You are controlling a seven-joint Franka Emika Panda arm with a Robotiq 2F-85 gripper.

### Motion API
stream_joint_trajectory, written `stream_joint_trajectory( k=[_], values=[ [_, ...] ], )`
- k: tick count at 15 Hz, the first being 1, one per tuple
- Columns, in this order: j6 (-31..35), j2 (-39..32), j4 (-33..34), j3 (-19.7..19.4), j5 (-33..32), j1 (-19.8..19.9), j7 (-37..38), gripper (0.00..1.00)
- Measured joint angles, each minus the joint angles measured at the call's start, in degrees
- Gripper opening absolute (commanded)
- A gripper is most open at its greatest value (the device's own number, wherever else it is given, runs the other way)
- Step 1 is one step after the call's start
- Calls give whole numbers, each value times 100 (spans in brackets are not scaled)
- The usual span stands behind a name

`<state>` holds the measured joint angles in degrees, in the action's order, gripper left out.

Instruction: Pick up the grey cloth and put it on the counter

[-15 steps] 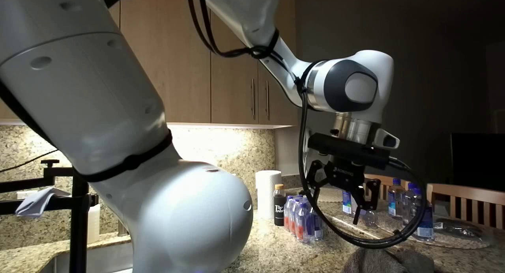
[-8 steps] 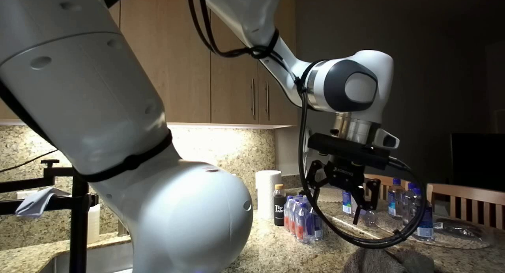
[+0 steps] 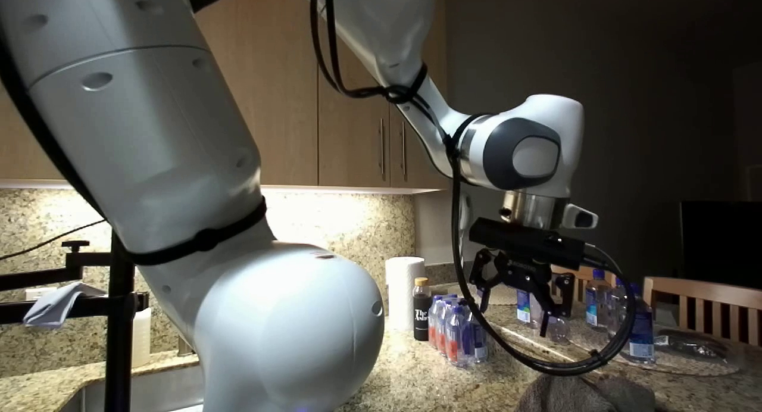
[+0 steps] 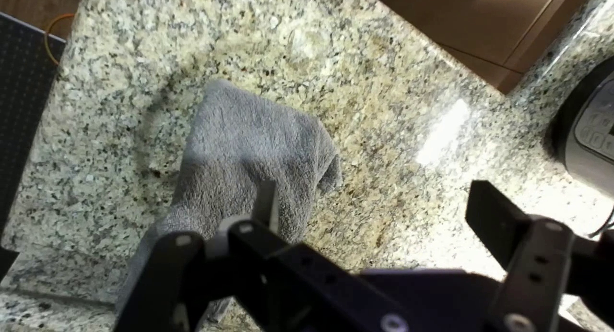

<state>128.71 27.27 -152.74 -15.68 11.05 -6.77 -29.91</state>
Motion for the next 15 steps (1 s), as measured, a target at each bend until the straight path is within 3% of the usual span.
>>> stream_joint_trajectory(
  k=[9, 15],
  values=[
    [1724, -2186, 300, 194, -2, -60, -806, 100],
    [2074, -3443, 836, 871, 417, 391, -1234, 100]
  ],
)
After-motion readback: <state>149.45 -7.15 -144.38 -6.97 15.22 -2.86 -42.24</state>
